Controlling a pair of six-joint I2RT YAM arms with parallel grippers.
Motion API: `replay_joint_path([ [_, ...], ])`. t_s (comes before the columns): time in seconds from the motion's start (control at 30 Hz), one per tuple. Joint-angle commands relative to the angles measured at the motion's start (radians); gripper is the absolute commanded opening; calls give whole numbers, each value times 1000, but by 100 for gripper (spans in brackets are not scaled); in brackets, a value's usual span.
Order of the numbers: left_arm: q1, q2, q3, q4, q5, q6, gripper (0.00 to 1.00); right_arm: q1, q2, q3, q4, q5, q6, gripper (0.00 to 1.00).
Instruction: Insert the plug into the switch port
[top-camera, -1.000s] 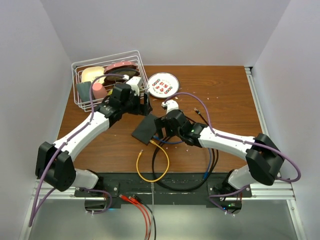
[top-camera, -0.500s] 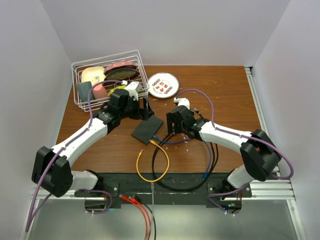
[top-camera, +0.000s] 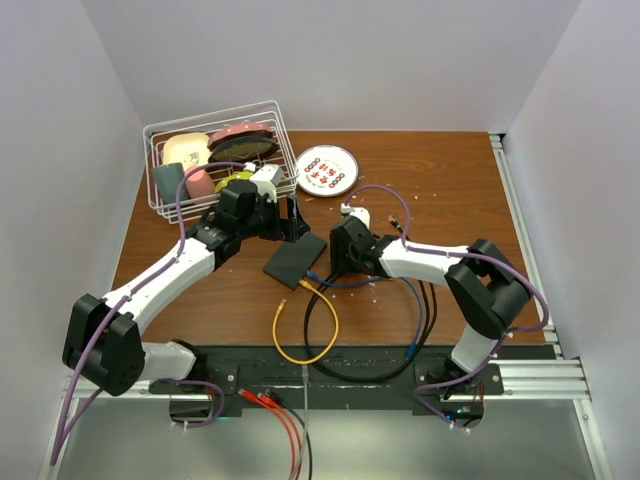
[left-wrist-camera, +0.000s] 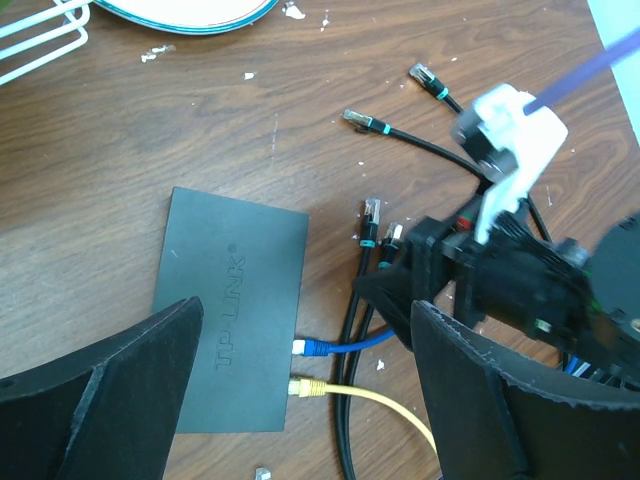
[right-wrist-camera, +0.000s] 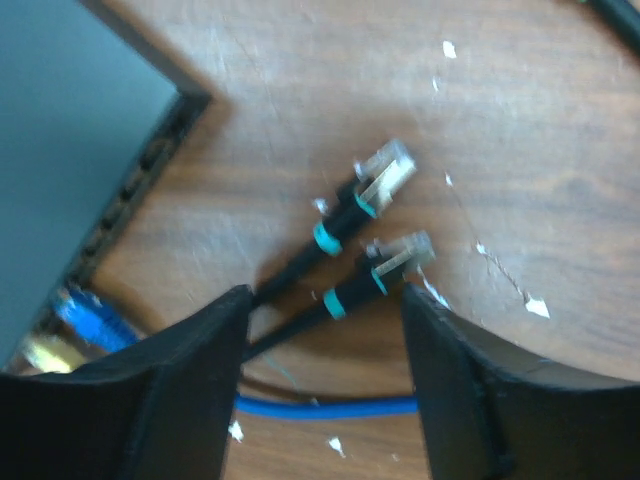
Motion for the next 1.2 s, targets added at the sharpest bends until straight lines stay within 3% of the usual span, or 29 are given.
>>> replay_joint_path([
  [0.0, -4, -35, -5, 51, 28, 4, 90, 21, 103, 65, -11, 35, 43, 62],
  [0.13, -4, -32, -3, 48, 35, 10, 90, 41, 198, 111, -33, 64, 54, 57],
  [0.27, -4, -29, 0, 36, 35, 19, 90, 45, 267, 134, -48, 87, 52, 23],
  [0.4, -4, -28, 7, 22, 19, 39, 90, 37, 293, 141, -97, 130, 31, 0],
  [0.63, -4, -22, 7, 23, 15, 42, 90, -70, 209, 116, -99, 148, -40, 0],
  [1.17, -4, -16, 21, 3, 6, 63, 90, -310, -50, 254, -199, 336, -281, 0],
])
